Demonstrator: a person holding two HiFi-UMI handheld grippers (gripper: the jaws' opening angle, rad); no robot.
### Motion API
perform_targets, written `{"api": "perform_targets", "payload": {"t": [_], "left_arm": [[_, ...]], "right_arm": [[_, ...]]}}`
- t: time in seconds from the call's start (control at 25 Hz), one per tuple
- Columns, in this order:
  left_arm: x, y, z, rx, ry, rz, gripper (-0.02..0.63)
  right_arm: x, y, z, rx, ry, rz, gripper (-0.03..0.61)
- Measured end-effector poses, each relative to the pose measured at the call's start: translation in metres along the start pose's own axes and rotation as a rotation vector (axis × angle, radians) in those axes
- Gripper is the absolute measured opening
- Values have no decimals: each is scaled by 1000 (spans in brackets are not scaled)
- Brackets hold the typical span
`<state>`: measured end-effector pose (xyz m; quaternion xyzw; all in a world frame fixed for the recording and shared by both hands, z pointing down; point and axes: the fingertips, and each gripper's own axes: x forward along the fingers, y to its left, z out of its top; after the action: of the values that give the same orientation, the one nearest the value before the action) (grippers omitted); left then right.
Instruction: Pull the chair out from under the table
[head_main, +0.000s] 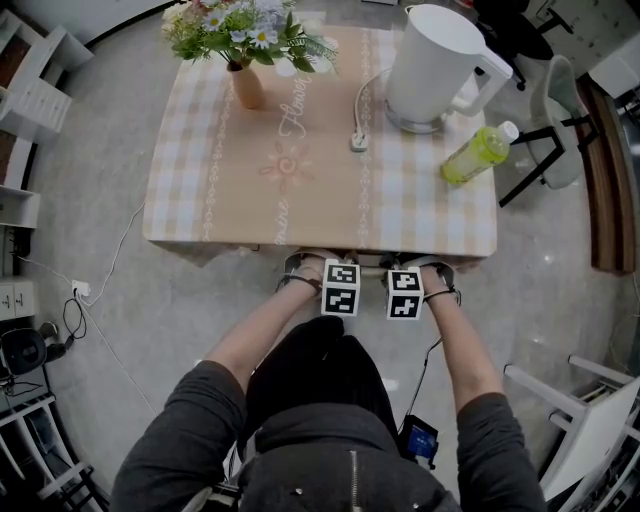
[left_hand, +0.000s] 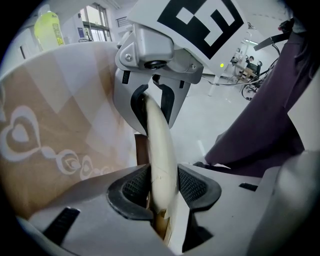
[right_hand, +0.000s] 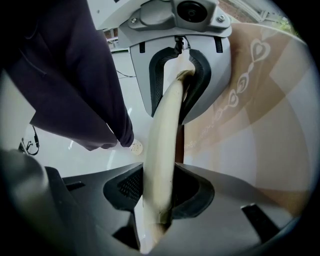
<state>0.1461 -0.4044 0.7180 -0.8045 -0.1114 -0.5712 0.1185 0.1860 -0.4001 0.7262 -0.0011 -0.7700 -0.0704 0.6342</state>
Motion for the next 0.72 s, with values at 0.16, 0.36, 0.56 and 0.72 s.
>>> {"api": "perform_targets", "payload": {"t": [0.16, 0.36, 0.56, 0.72], "left_arm": [[0, -5, 0, 7, 10, -11, 160], [-1, -14, -1, 16, 23, -30, 158], [-1, -29, 2, 7, 17, -42, 158], [-1, -36, 3, 5, 18, -41, 158]], "right_arm": [[0, 5, 3, 17, -4, -2, 133], [0, 14, 7, 32, -9, 5, 133], [-2, 28, 10, 20, -9, 5, 133], [-1, 35, 12, 24, -1, 8, 133]]}}
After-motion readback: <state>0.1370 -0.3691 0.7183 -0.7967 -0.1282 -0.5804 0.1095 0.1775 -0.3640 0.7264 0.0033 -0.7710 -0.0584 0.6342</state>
